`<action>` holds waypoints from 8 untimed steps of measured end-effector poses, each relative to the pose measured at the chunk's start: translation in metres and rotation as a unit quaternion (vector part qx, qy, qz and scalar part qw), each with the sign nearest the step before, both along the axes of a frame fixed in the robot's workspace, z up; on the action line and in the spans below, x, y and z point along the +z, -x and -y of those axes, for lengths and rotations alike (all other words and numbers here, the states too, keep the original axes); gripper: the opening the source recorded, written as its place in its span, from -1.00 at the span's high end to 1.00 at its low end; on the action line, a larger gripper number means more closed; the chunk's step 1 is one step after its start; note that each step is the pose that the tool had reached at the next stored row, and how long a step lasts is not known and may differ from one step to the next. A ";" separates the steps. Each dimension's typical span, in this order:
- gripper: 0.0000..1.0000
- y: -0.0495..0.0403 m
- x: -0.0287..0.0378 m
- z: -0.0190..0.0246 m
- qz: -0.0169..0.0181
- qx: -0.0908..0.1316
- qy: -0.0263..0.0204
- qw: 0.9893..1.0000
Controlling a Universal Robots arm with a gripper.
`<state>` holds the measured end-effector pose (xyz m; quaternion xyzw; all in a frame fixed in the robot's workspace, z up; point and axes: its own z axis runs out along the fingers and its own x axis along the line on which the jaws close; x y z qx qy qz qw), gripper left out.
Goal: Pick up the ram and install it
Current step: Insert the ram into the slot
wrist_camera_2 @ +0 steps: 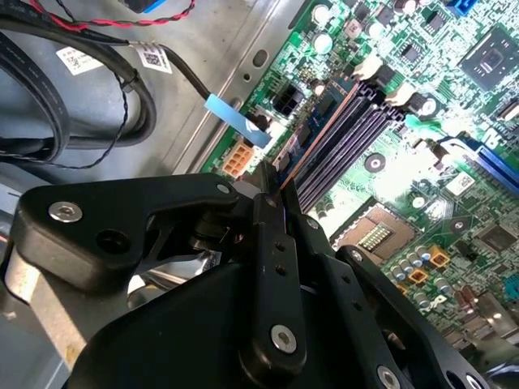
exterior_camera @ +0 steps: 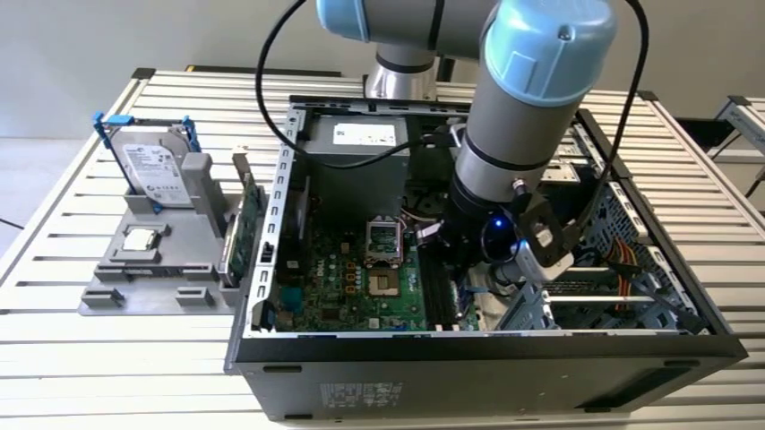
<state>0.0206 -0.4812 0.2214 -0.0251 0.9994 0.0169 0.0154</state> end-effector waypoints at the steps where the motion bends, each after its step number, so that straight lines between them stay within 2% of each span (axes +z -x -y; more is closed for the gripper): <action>1: 1.00 0.0004 -0.0001 0.0002 0.000 0.001 0.000 1.000; 8: 1.00 0.0013 -0.0041 0.0008 0.000 0.003 0.000 1.000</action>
